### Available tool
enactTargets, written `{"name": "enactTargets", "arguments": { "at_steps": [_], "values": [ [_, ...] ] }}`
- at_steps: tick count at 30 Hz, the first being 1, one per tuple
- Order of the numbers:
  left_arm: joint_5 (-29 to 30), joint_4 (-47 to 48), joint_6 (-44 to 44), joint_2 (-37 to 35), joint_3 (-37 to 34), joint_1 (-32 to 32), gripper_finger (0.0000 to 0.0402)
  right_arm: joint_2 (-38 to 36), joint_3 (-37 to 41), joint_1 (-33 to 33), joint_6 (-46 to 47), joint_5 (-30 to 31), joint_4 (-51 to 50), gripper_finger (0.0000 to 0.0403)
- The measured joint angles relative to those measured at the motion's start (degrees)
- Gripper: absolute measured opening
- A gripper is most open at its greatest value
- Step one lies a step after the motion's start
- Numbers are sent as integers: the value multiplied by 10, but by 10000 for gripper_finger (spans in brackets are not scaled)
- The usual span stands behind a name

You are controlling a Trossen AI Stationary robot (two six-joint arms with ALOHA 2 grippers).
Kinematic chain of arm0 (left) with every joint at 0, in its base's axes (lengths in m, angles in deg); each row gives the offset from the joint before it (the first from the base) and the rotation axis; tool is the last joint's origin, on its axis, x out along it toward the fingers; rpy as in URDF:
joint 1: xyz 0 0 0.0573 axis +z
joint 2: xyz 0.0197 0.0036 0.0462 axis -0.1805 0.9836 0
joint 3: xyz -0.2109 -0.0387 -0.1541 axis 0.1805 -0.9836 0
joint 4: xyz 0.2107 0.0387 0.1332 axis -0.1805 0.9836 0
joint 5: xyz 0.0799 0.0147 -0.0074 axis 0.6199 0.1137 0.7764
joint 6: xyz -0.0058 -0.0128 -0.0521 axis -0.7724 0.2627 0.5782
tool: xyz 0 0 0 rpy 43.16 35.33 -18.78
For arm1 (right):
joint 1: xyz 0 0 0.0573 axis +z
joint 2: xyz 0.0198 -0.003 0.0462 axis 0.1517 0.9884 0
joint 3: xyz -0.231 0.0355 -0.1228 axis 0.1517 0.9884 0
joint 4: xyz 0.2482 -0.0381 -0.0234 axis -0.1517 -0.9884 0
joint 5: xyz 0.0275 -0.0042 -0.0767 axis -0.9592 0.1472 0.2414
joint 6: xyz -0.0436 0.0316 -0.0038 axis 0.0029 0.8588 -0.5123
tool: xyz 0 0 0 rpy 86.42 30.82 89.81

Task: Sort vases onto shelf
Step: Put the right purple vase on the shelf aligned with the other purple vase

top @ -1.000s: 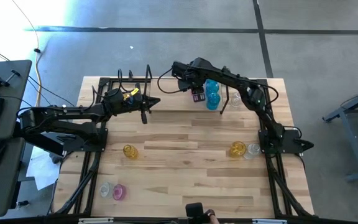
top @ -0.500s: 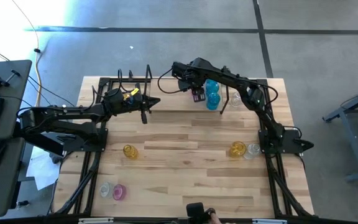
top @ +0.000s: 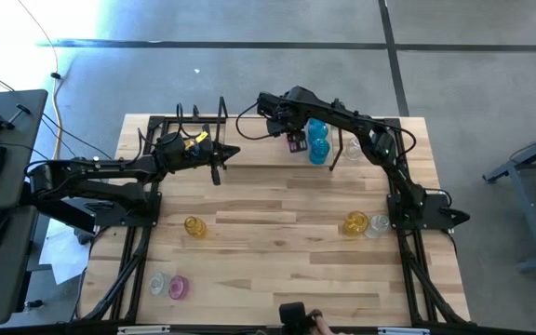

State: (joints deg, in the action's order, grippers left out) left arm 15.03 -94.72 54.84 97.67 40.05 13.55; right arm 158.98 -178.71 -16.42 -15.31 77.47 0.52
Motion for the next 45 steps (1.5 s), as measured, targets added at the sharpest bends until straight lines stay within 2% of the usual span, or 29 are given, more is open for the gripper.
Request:
{"name": "enactTargets", "arguments": {
  "at_steps": [9, 36, 41, 45],
  "values": [
    [0, 0, 0, 0, 0, 0, 5, 0, 0, -1, 3, 19, 3, 221],
    [0, 0, 0, 0, 0, 0, 5, -15, -30, 4, 24, 31, -1, 222],
    [0, 0, 0, 0, 0, 0, 5, -27, -30, 4, 47, 16, 8, 208],
    [0, 0, 0, 0, 0, 0, 5, -27, -30, 4, 54, -27, 27, 167]
  ]
}}
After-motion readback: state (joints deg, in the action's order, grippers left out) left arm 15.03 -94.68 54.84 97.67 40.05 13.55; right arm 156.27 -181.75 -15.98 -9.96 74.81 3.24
